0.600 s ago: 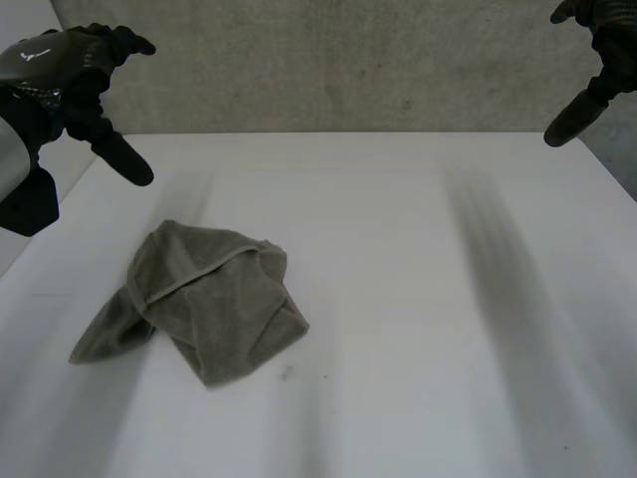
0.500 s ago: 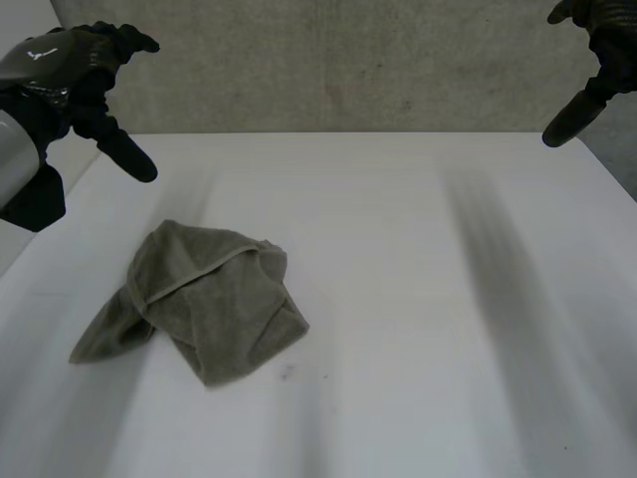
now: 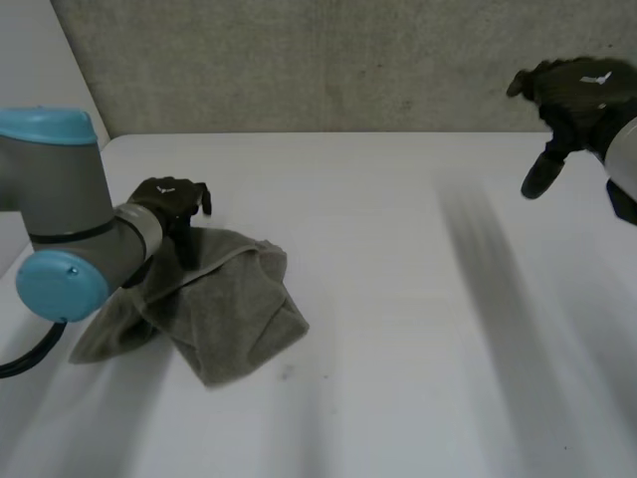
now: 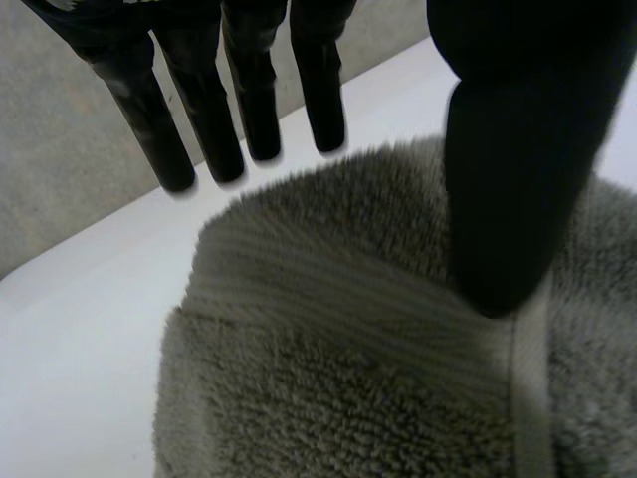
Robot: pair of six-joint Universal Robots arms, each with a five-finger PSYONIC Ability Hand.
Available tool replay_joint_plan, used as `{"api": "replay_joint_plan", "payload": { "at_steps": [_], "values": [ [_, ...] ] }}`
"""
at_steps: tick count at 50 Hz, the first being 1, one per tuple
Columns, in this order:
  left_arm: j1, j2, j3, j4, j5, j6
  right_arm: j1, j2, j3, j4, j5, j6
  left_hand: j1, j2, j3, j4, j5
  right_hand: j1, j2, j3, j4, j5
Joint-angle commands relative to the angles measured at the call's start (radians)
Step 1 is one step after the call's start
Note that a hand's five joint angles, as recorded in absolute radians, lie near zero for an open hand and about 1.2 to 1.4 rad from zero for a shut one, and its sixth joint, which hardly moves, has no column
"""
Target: Fold the towel.
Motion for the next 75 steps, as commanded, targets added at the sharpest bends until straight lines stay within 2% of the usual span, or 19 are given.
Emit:
{"api": "replay_joint_plan", "payload": {
  "at_steps": [1,2,4,14,20,25,33,42,43,44,46,47,48,49,52,57,63,65,75],
  "values": [
    [-0.001,-0.012,-0.002,0.051,-0.01,-0.002,-0.003,0.105,-0.006,0.006,-0.097,-0.007,0.614,0.615,0.616,0.615,0.612,-0.052,-0.064,-0.062,-0.081,-0.059],
    [-0.007,-0.005,-0.002,0.051,-0.01,-0.002,-0.003,0.131,-0.008,0.007,-0.126,-0.005,0.777,0.778,0.779,0.778,0.775,-0.052,-0.064,-0.062,-0.081,-0.059],
    [-0.016,0.009,-0.002,0.051,-0.01,-0.002,-0.003,0.157,-0.011,0.007,-0.155,-0.002,0.839,0.84,0.841,0.84,0.837,-0.052,-0.064,-0.062,-0.081,-0.059],
    [-0.081,0.16,-0.012,0.046,-0.012,0.001,0.003,0.271,-0.02,-0.027,-0.267,0.09,0.84,0.841,0.842,0.841,0.838,-0.052,-0.064,-0.062,-0.081,-0.059],
    [-0.104,0.319,-0.015,0.043,-0.009,-0.011,0.017,0.341,-0.037,-0.148,-0.35,0.277,0.84,0.841,0.842,0.841,0.838,-0.052,-0.064,-0.062,-0.081,-0.059],
    [-0.109,0.477,-0.055,0.045,-0.003,-0.011,0.107,0.451,-0.138,-0.18,-0.492,0.479,0.84,0.841,0.842,0.841,0.838,-0.052,-0.064,-0.062,-0.081,-0.059],
    [-0.109,0.601,-0.101,0.049,-0.001,-0.008,0.308,0.585,-0.287,-0.18,-0.536,0.602,0.84,0.841,0.842,0.841,0.838,-0.052,-0.064,-0.062,-0.081,-0.059],
    [-0.107,0.612,-0.107,0.049,-0.009,-0.008,0.452,0.679,-0.37,-0.188,-0.525,0.751,0.84,0.841,0.842,0.841,0.838,-0.052,-0.064,-0.062,-0.081,-0.059],
    [-0.107,0.611,-0.107,0.049,-0.009,-0.009,0.458,0.695,-0.39,-0.188,-0.514,0.775,0.84,0.841,0.842,0.841,0.838,0.139,0.126,0.128,0.109,0.131],
    [-0.107,0.611,-0.107,0.049,-0.009,-0.009,0.459,0.696,-0.39,-0.188,-0.514,0.776,0.84,0.841,0.842,0.841,0.838,0.141,0.128,0.13,0.112,0.134],
    [-0.099,0.611,-0.11,0.049,-0.01,-0.009,0.46,0.726,-0.42,-0.192,-0.461,0.806,0.84,0.841,0.842,0.841,0.838,0.719,0.706,0.708,0.69,0.712],
    [-0.099,0.611,-0.11,0.049,-0.01,-0.009,0.46,0.726,-0.42,-0.192,-0.46,0.806,0.84,0.841,0.842,0.841,0.838,0.722,0.709,0.712,0.693,0.715],
    [-0.098,0.611,-0.111,0.051,-0.006,-0.009,0.459,0.728,-0.416,-0.195,-0.426,0.808,0.84,0.841,0.842,0.841,0.838,1.053,1.041,1.043,1.024,1.046],
    [-0.096,0.609,-0.11,0.052,-0.004,-0.009,0.451,0.728,-0.413,-0.198,-0.384,0.806,0.84,0.841,0.842,0.841,0.838,1.169,1.156,1.159,1.14,1.162],
    [-0.095,0.607,-0.107,0.055,-0.004,-0.012,0.442,0.723,-0.411,-0.201,-0.338,0.806,0.84,0.841,0.842,0.841,0.838,1.17,1.157,1.16,1.141,1.163],
    [-0.087,0.569,-0.092,0.115,-0.006,-0.012,0.252,0.609,-0.345,-0.217,-0.218,0.779,0.84,0.841,0.842,0.841,0.838,1.17,1.157,1.16,1.141,1.163],
    [-0.092,0.482,-0.015,0.218,-0.01,-0.014,0.132,0.45,-0.299,-0.315,-0.2,0.679,0.84,0.841,0.842,0.841,0.838,1.17,1.157,1.16,1.141,1.163],
    [-0.104,0.413,0.086,0.288,-0.01,-0.023,0.084,0.311,-0.295,-0.397,-0.186,0.603,0.84,0.841,0.842,0.841,0.838,1.17,1.157,1.16,1.141,1.163],
    [-0.159,0.218,0.408,0.465,-0.012,-0.14,0.086,0.067,-0.23,-0.645,-0.178,0.426,0.84,0.841,0.842,0.841,0.838,1.17,1.157,1.16,1.141,1.163]
  ]
}}
